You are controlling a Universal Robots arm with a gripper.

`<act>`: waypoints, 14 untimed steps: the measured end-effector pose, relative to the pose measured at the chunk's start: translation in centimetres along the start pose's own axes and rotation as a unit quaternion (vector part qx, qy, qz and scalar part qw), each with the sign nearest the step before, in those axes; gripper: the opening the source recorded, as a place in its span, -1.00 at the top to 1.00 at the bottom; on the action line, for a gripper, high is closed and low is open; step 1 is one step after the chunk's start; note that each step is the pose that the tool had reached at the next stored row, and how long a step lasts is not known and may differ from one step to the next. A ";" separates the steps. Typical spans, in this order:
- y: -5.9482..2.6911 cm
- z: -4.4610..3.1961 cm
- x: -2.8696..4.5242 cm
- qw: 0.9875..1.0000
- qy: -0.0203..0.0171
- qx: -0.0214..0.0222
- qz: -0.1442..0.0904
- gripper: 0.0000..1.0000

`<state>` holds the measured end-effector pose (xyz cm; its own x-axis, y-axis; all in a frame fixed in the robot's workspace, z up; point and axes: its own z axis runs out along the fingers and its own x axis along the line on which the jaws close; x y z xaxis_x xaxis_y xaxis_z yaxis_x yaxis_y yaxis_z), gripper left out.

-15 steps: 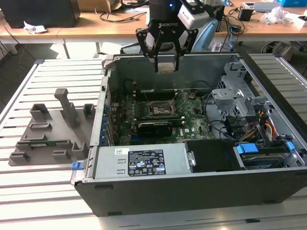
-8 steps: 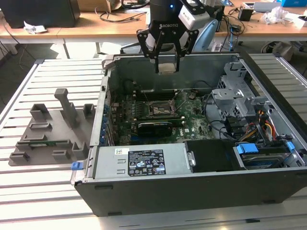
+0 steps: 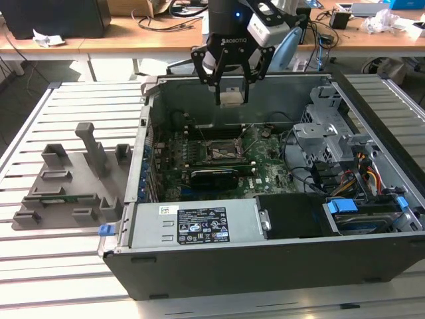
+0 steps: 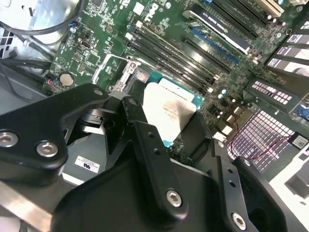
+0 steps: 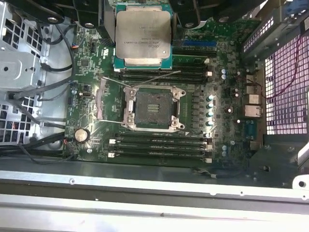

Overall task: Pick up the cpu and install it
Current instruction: 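Pick up the cpu and move it towards the insertion slot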

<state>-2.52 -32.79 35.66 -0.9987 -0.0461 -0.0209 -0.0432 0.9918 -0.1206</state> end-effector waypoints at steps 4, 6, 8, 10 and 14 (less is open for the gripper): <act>0.32 0.38 -0.01 1.000 0.000 0.001 -0.003 -0.09; 0.40 0.48 0.00 1.000 0.000 0.001 -0.004 -0.09; 0.50 0.62 -0.01 1.000 0.000 0.003 -0.005 -0.09; 0.59 0.77 -0.01 1.000 -0.001 0.004 -0.006 -0.09; 0.72 0.98 -0.01 1.000 0.000 0.007 -0.007 -0.09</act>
<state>-2.52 -32.19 34.60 -0.9980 -0.0602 -0.0200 -0.0570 0.9891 -0.1358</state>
